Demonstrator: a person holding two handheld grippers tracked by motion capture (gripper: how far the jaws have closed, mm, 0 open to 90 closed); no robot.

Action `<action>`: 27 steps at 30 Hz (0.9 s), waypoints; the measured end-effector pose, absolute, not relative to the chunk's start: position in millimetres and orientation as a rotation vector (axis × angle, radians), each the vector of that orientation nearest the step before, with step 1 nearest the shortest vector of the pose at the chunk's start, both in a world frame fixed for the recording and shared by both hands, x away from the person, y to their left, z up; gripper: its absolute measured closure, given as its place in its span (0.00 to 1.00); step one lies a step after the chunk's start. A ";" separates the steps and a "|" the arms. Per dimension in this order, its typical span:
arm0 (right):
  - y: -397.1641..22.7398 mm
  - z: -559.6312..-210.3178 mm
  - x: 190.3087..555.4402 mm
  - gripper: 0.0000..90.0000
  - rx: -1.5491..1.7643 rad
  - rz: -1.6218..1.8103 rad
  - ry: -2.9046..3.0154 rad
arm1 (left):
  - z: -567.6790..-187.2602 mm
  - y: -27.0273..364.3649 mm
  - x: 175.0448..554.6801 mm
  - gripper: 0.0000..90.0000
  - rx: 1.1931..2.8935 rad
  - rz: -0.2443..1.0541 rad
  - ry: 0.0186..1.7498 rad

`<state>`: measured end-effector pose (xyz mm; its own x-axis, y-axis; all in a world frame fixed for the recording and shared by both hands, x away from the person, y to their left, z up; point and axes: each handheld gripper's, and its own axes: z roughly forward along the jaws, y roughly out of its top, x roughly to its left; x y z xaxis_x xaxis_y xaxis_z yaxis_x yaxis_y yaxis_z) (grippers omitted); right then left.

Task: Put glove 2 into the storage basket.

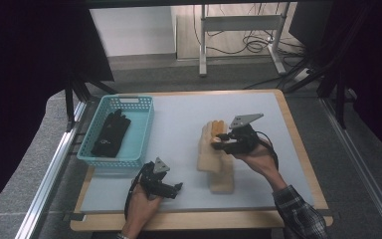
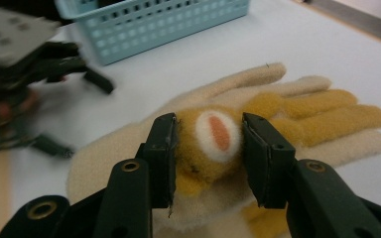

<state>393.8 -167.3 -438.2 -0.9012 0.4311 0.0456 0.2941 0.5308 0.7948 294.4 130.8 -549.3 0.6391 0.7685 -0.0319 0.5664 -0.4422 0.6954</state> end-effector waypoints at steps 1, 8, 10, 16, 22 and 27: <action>-171.3 -438.3 388.7 0.64 0.603 1.314 2.619 | -549.4 130.8 294.5 0.01 2.170 0.380 1.035; -191.6 -450.8 365.8 0.64 0.513 1.289 2.676 | -549.4 130.8 294.5 0.01 2.170 0.381 1.034; -192.4 -454.3 365.5 0.64 0.494 1.284 2.689 | -549.5 130.7 294.6 0.01 2.168 0.381 1.034; -189.6 -474.4 371.6 0.63 0.473 1.194 2.735 | -549.4 130.9 294.5 0.01 2.171 0.382 1.032; -193.6 -480.5 375.2 0.43 0.544 1.198 2.702 | -549.3 130.9 294.4 0.01 2.172 0.382 1.032; -215.1 -471.3 371.2 0.41 0.669 1.258 2.608 | -549.3 130.9 294.4 0.01 2.172 0.382 1.032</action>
